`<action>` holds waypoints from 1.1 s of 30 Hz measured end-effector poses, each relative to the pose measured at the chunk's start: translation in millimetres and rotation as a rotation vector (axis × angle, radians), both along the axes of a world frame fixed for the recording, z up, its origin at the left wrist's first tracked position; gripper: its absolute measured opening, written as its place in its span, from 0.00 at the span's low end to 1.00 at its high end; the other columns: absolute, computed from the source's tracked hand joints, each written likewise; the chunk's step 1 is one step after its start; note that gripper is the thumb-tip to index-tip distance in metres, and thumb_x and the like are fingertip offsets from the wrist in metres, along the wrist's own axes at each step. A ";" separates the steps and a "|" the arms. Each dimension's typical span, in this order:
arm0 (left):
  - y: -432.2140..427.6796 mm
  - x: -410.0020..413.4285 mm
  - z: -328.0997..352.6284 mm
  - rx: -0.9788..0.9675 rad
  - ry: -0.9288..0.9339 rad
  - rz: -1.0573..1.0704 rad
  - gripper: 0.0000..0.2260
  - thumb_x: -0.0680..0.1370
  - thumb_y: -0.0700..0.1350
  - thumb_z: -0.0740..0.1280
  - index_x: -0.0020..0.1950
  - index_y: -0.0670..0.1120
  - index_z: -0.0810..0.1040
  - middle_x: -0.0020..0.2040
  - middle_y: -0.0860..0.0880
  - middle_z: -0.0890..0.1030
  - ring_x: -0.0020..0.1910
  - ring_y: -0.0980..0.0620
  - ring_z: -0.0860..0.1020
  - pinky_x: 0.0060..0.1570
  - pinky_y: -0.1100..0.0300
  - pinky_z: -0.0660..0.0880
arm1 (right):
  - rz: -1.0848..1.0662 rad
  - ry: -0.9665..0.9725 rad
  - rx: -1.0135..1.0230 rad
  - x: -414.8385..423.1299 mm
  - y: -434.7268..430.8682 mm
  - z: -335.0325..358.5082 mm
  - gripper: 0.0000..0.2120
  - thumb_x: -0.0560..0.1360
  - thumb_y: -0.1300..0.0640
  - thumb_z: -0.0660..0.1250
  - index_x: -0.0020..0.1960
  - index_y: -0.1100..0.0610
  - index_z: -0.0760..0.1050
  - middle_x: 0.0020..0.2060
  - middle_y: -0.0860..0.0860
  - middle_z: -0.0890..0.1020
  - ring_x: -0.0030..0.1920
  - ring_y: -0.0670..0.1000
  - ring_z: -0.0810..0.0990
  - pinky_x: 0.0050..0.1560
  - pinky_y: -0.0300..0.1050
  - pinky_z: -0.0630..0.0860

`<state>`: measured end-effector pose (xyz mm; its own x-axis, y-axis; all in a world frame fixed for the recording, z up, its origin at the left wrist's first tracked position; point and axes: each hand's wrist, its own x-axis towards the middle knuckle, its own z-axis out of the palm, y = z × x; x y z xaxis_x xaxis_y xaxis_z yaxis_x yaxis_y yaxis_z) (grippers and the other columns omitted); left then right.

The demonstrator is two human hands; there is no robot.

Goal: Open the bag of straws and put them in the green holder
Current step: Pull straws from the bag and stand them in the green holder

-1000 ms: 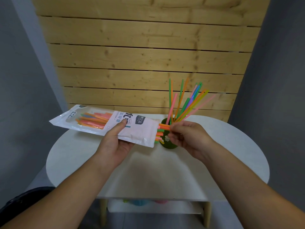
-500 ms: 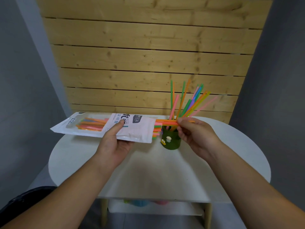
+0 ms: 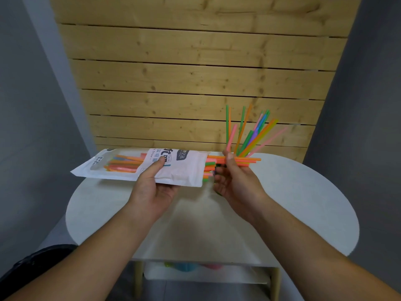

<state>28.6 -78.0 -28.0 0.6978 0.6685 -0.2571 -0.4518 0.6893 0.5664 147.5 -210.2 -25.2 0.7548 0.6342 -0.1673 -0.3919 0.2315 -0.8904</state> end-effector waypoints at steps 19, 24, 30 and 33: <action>11.2 -1.4 -3.4 -0.048 -0.011 0.063 0.09 0.78 0.39 0.69 0.58 0.42 0.79 0.48 0.44 0.88 0.45 0.47 0.87 0.38 0.52 0.84 | -0.388 -0.345 0.034 19.8 -36.5 38.8 0.12 0.83 0.56 0.58 0.52 0.61 0.79 0.37 0.56 0.85 0.35 0.50 0.85 0.42 0.44 0.84; 14.6 -3.4 -3.4 -0.051 -0.004 0.078 0.09 0.78 0.38 0.69 0.58 0.42 0.79 0.48 0.44 0.88 0.43 0.48 0.87 0.36 0.53 0.83 | -0.518 -0.304 0.060 34.6 -48.8 43.1 0.13 0.84 0.56 0.57 0.48 0.59 0.77 0.35 0.54 0.83 0.33 0.48 0.84 0.41 0.43 0.83; 16.6 -4.2 -5.4 -0.057 0.002 0.083 0.12 0.78 0.38 0.70 0.61 0.42 0.79 0.53 0.44 0.87 0.47 0.47 0.87 0.37 0.52 0.84 | -0.671 -0.419 -0.044 49.0 -65.1 43.8 0.13 0.83 0.53 0.56 0.47 0.57 0.76 0.31 0.51 0.82 0.30 0.48 0.83 0.48 0.52 0.83; 14.2 -3.0 -5.3 -0.053 0.010 0.076 0.12 0.78 0.38 0.70 0.61 0.43 0.79 0.54 0.44 0.87 0.48 0.47 0.87 0.39 0.51 0.84 | -0.729 -0.511 -0.120 52.6 -71.4 45.5 0.14 0.82 0.52 0.56 0.48 0.57 0.76 0.32 0.50 0.82 0.30 0.48 0.83 0.48 0.55 0.84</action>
<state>25.6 -63.8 -33.3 0.6423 0.7051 -0.3003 -0.4985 0.6820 0.5352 200.2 -281.5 20.4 0.9639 -0.0313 0.2646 0.2661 0.1618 -0.9503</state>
